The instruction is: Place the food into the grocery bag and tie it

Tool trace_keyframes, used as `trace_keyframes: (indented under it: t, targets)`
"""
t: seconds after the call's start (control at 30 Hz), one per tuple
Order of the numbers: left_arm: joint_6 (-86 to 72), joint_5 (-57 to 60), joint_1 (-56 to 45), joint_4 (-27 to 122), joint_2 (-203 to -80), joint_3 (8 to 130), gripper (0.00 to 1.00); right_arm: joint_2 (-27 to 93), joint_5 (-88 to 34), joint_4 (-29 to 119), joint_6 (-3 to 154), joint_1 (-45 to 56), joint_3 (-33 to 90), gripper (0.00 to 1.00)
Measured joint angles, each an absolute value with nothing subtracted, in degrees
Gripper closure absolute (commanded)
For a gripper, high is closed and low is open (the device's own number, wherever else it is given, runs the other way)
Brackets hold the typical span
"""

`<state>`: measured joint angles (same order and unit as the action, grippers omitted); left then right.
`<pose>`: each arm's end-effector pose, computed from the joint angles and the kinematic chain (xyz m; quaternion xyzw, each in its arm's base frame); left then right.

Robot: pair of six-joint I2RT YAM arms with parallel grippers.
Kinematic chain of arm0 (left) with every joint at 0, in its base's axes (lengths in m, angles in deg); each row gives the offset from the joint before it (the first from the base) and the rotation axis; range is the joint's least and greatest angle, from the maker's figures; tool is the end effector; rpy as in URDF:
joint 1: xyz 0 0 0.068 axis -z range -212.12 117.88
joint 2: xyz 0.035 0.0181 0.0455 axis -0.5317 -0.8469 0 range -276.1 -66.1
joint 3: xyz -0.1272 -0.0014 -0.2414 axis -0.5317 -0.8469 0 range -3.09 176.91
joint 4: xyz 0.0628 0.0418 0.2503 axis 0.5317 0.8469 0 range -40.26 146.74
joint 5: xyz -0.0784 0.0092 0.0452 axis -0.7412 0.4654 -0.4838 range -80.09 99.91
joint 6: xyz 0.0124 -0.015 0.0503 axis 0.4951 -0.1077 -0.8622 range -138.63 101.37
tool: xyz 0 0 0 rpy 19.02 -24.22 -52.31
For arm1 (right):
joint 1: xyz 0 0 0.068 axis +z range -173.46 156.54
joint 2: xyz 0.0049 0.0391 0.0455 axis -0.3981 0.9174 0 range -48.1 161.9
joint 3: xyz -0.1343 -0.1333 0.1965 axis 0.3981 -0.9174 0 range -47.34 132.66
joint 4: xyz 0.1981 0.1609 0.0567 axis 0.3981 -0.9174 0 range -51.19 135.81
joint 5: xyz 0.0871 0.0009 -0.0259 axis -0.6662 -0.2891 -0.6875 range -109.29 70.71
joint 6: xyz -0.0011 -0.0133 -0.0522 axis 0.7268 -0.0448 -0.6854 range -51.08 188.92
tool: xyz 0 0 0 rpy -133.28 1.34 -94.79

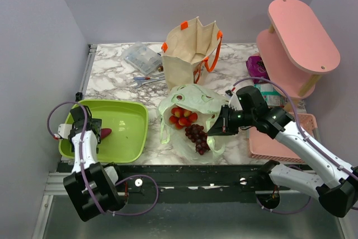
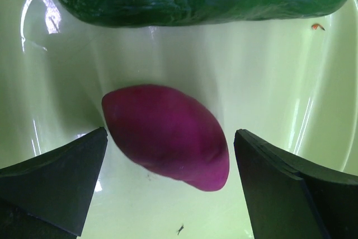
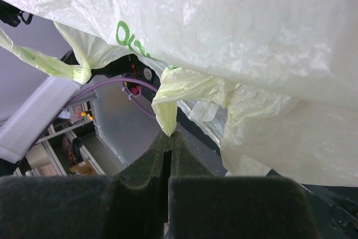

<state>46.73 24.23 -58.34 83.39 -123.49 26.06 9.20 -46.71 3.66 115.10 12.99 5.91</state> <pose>0.1514 0.0844 0.1771 -0.7110 0.6494 0.0332 0.2675 0.1505 0.1315 0.3020 -0.0116 0.9057 0.4044 0.1270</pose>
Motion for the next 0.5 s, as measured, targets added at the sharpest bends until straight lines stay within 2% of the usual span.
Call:
trace_keyframes:
  t: [0.13, 0.33, 0.5]
  targets:
    - [44.9, 24.3, -59.2, 81.7, -126.5, 27.2, 0.16, 9.8, -46.7, 3.7, 114.9, 13.0, 5.9, 0.99]
    - [42.8, 23.4, -60.5, 78.8, -127.5, 27.7, 0.49, 10.1, -46.5, 3.7, 114.9, 13.0, 5.9, 0.99]
    - [40.9, 21.2, -60.7, 76.7, -126.0, 27.5, 0.70, 10.5, -46.5, 3.7, 114.9, 13.0, 5.9, 0.99]
